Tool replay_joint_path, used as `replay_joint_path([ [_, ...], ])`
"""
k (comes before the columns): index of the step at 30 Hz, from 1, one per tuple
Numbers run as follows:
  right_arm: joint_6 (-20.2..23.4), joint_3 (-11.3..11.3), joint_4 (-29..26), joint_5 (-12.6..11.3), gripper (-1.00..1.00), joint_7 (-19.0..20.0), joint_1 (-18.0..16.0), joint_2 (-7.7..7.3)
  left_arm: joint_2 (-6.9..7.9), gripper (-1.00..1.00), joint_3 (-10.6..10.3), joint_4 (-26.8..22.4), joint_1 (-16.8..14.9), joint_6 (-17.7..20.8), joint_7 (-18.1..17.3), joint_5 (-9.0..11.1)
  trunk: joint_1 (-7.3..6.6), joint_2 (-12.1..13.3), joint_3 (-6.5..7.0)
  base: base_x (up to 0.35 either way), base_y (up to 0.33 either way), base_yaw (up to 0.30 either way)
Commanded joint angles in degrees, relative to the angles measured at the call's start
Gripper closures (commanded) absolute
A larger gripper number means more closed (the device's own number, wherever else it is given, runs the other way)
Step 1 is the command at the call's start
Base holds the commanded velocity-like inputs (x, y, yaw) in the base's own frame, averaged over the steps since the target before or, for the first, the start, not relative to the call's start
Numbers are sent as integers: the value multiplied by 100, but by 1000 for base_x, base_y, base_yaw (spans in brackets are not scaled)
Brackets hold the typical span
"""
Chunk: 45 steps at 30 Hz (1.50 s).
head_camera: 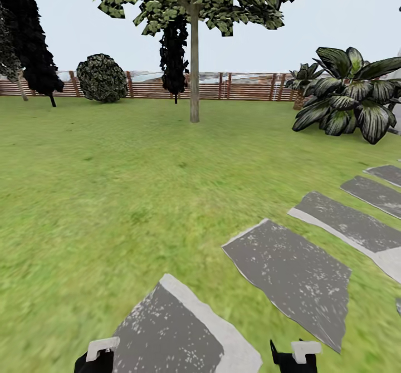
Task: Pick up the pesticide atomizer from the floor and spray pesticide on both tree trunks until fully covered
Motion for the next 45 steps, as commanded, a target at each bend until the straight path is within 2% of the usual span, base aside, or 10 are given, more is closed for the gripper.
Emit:
replay_joint_path([
  [1, -17, 1, 5, 6, -100, -1, -4, -1, 0, 100, -1, 5, -2, -20, 10, 5, 2, -2, -5, 340, 0, 0],
  [45, -19, 1, 5, 6, -100, -2, -5, -1, 0, 100, 0, 5, -1, -20, 10, 7, 2, -2, -5, 340, 0, 0],
])
